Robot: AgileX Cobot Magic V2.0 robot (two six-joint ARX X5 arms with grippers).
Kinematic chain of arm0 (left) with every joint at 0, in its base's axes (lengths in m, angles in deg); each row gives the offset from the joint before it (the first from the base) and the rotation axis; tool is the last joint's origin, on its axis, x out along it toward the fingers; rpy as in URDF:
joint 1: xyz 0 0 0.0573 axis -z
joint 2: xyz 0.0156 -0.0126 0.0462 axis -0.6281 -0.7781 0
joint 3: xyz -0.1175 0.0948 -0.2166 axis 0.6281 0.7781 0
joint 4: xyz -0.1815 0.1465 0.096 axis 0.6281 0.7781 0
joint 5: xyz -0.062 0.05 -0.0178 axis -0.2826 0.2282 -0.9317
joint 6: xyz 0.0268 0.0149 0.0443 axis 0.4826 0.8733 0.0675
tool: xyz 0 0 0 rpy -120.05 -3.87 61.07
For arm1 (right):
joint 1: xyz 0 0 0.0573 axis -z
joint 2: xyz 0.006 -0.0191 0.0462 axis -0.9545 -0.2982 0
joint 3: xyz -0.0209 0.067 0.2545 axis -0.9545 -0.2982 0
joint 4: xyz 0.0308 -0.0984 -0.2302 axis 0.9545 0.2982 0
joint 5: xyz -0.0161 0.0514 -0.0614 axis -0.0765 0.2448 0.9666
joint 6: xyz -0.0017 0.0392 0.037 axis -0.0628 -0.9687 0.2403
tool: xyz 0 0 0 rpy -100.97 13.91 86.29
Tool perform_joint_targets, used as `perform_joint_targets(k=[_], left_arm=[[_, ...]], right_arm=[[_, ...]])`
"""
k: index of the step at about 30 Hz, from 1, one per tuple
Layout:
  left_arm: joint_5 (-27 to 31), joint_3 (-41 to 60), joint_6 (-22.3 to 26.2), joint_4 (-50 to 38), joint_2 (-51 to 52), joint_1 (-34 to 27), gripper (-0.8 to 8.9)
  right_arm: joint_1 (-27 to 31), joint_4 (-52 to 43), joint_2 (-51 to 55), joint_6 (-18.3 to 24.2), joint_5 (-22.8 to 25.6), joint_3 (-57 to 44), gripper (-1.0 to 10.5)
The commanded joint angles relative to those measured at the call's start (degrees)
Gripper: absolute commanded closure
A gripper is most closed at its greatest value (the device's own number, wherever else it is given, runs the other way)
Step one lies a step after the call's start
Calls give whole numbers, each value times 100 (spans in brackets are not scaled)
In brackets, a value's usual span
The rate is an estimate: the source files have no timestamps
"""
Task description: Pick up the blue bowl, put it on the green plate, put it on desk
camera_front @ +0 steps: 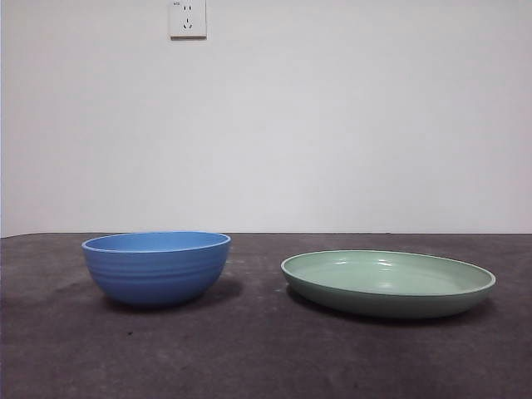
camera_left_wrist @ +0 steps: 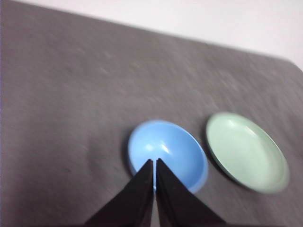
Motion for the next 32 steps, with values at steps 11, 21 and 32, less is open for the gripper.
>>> perform_joint_targets(k=[11, 21, 32], left_arm=[[-1113, -809, 1132, 1488, -1016, 564, 804], [-1110, -809, 1231, 1703, -1021, 863, 804], [-1106, -809, 1202, 1703, -1019, 863, 403]], right_arm=[[-391, 1906, -1585, 1172, -772, 1178, 939], [-951, 2308, -1694, 1303, -793, 1178, 939], [-968, 2306, -1694, 1110, -789, 1178, 569]])
